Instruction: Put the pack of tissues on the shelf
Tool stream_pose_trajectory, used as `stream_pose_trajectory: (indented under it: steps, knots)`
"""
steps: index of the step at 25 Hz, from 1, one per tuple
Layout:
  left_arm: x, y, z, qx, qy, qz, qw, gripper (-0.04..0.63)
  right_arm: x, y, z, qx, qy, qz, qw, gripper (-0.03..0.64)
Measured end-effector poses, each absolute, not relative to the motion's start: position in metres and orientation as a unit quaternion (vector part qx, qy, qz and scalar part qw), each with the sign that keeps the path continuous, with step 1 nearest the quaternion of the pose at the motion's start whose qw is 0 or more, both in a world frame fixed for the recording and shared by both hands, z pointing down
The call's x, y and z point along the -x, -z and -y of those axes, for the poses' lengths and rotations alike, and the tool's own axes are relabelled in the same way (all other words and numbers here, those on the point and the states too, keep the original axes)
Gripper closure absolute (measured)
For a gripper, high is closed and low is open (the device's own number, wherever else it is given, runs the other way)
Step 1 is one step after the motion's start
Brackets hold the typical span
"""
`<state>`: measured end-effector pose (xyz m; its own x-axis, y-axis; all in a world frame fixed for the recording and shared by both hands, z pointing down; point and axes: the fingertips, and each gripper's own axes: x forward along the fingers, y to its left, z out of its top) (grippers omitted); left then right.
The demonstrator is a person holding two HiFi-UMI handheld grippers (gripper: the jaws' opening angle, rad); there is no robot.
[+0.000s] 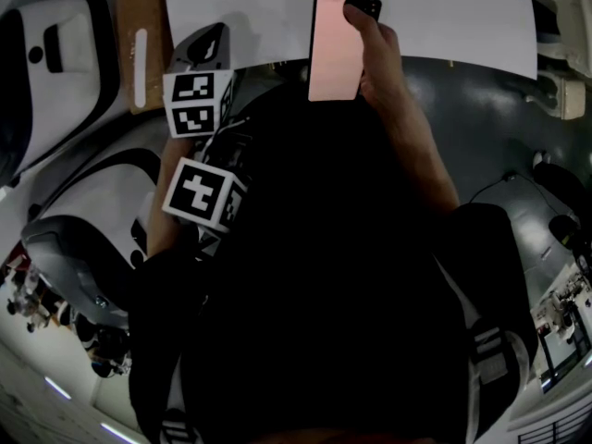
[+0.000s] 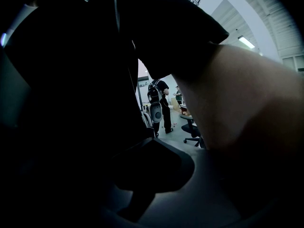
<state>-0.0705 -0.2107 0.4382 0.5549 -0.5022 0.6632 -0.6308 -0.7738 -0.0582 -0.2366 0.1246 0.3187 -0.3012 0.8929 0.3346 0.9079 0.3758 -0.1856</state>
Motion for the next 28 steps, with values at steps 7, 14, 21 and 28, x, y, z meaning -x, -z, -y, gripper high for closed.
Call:
stream_pose_trajectory:
  steps: [7,14,21,28]
  knots:
    - [0.072,-0.440,0.208,-0.878,-0.344,0.321,0.093,0.586,0.239,-0.320,-0.127,0.561,0.015,0.805,0.196,0.601]
    - [0.074,-0.440,0.205,-0.878,-0.344,0.321,0.094,0.586,0.240,-0.320,-0.129,0.562,0.014,0.803,0.197,0.601]
    - [0.083,-0.439,0.206,-0.875,-0.340,0.330,0.095,0.586,0.244,-0.321,-0.132,0.567,0.019,0.799,0.199,0.601]
    - [0.082,-0.439,0.207,-0.875,-0.340,0.331,0.096,0.584,0.242,-0.321,-0.131,0.568,0.019,0.799,0.199,0.601]
